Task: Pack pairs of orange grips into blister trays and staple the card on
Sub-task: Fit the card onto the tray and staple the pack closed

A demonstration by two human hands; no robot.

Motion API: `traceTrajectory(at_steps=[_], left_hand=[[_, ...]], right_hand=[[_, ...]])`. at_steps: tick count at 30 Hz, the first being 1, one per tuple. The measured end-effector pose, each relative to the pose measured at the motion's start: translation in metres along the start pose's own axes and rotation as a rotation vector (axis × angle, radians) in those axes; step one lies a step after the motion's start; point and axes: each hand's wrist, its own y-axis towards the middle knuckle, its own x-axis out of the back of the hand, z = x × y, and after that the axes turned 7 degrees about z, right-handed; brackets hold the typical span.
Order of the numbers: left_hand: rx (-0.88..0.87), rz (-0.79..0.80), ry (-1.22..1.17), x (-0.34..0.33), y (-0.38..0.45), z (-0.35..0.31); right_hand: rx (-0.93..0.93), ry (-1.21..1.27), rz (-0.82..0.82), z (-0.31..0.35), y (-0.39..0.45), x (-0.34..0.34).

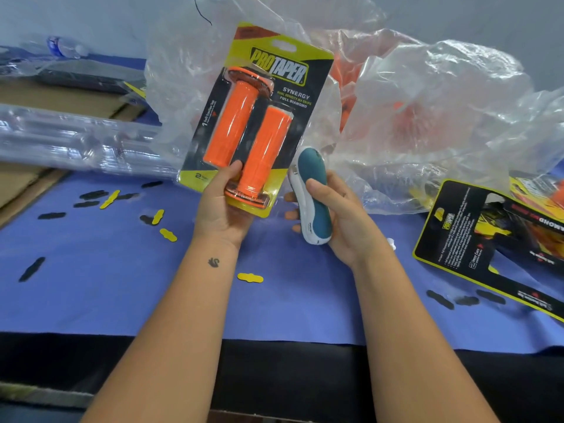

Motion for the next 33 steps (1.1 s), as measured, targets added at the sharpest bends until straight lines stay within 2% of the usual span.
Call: traceTrajectory(at_steps=[5, 12, 20, 27, 33], left_hand=[[-0.018, -0.014, 0.204, 0.004, 0.001, -0.004], [-0.037, 0.008, 0.273, 0.007, 0.002, -0.003], [-0.043, 0.028, 0.190, 0.008, 0.004, -0.003], [-0.045, 0.084, -0.091, 0.004, 0.004, -0.003], [-0.015, 0.095, -0.043, 0.008, 0.002, -0.008]], right_hand=[[-0.027, -0.214, -0.078, 0.002, 0.001, 0.002], [-0.096, -0.392, -0.016, 0.003, 0.000, 0.005], [-0.109, -0.490, 0.051, 0.004, 0.000, -0.001], [-0.042, -0.496, 0.103, 0.004, -0.002, -0.008], [-0.002, -0.532, 0.078, 0.002, -0.002, -0.012]])
